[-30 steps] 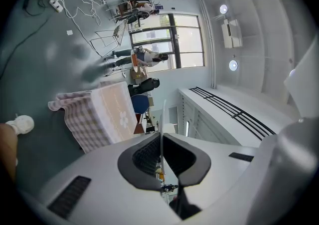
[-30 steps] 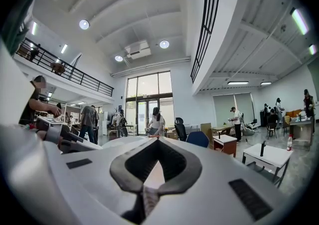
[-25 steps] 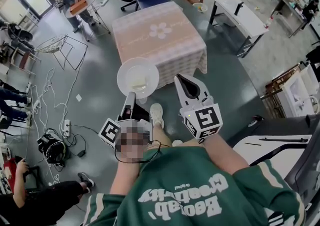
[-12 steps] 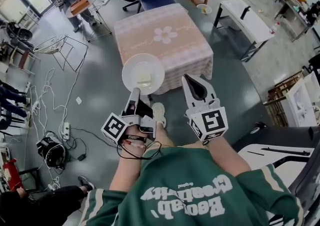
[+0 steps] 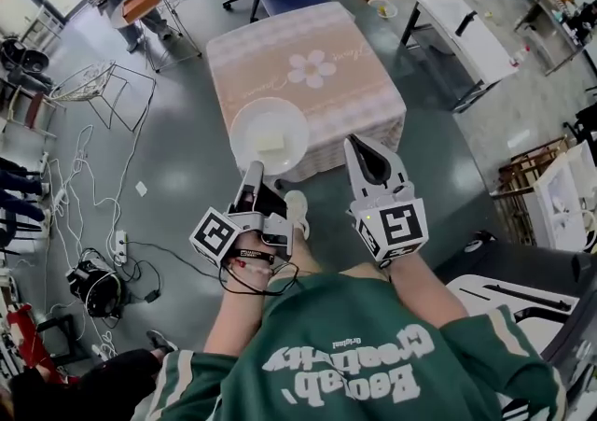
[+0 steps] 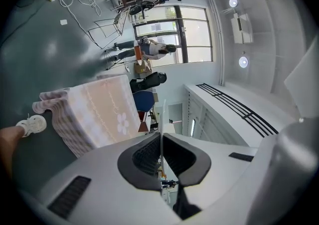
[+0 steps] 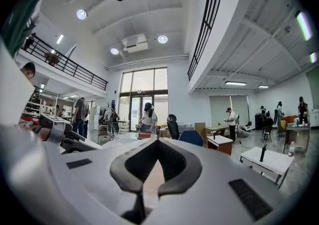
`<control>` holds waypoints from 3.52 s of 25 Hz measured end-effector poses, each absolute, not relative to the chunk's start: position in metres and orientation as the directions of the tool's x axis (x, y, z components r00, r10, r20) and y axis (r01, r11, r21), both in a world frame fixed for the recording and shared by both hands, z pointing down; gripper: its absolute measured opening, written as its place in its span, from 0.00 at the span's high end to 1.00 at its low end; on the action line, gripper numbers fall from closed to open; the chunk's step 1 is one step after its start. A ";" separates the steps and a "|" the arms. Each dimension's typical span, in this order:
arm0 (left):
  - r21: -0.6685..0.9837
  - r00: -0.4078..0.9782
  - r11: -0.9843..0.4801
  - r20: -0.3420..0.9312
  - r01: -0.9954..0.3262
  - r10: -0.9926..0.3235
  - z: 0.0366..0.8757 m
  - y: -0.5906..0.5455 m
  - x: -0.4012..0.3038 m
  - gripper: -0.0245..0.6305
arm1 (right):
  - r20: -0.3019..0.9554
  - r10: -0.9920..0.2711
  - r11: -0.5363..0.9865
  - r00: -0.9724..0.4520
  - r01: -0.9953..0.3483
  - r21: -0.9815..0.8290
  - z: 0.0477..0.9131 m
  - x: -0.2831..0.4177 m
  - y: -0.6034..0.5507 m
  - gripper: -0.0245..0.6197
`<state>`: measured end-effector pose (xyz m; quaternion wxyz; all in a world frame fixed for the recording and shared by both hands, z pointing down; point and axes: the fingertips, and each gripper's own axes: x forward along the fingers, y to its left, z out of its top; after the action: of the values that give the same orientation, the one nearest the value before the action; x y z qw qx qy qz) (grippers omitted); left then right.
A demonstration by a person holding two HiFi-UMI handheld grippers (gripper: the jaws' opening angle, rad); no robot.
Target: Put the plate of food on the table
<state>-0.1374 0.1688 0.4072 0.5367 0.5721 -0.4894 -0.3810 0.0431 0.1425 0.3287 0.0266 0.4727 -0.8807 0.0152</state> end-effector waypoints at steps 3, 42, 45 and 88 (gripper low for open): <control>0.987 0.241 0.063 0.098 -0.149 -0.966 0.408 0.140 -0.145 0.93 | 0.078 -0.837 0.542 -0.541 -0.840 -0.008 0.332 0.035 0.116 0.94; 0.984 0.420 0.049 0.119 -0.172 -0.900 0.425 -0.132 -0.196 0.93 | 0.164 -0.896 0.419 -0.412 -0.908 0.013 0.354 -0.027 -0.126 0.94; 0.985 0.409 0.070 0.130 -0.159 -0.903 0.430 -0.136 -0.192 0.93 | 0.164 -0.892 0.429 -0.422 -0.903 0.011 0.357 -0.025 -0.135 0.94; 0.898 0.247 0.314 0.394 -0.308 -0.885 0.598 -0.325 -0.143 0.93 | 0.289 -0.730 0.622 -0.619 -0.777 -0.095 0.462 0.000 -0.363 0.94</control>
<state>-0.1434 -0.3254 0.5976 0.5843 0.5312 -0.5617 -0.2467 0.0003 -0.3632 0.4621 0.1116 0.4218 -0.8936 0.1057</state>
